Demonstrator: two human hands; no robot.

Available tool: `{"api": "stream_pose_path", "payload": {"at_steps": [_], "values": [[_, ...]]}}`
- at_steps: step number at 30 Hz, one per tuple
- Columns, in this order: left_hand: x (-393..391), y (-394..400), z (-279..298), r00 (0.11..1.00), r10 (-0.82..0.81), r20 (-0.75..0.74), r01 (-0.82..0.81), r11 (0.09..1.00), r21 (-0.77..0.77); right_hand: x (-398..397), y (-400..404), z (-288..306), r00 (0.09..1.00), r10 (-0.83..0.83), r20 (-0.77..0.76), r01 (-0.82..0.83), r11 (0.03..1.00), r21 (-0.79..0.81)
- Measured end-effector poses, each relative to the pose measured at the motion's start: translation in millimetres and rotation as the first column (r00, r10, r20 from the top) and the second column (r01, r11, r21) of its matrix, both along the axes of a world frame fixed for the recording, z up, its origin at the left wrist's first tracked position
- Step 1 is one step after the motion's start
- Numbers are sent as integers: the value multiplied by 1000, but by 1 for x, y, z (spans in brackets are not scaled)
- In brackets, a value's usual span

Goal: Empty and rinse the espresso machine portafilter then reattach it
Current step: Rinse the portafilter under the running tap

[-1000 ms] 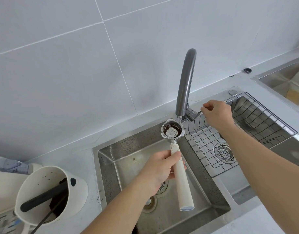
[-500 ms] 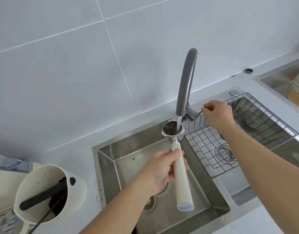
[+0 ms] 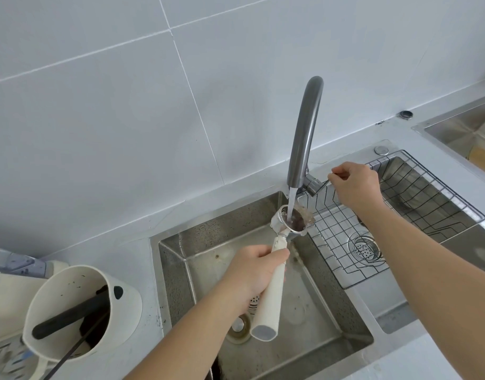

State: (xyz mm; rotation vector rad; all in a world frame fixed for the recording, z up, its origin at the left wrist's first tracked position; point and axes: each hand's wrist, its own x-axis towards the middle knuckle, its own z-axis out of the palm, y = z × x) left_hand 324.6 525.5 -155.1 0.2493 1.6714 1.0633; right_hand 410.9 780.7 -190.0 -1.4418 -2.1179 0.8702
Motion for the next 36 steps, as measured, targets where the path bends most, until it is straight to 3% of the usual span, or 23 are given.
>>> {"api": "stream_pose_path", "payload": {"at_steps": [5,11,23,32,36], "values": [[-5,-8,-3,992,-49,-116,54,998,33,0,0,-1,1000,0,0,0,1000,-5],[-3,-9,-9,998,-18,-60,24,994,105,1,0,0,1000,2,-1,-2,1000,-2],[11,6,1,924,79,373,-164,966,201,1,1,-2,1000,8,-8,-8,1000,10],[9,14,1,819,100,565,-213,967,138,1,1,-3,1000,5,-11,-5,1000,15],[4,15,-2,811,113,574,-201,975,92,1,0,-4,1000,5,-15,-5,1000,10]]}}
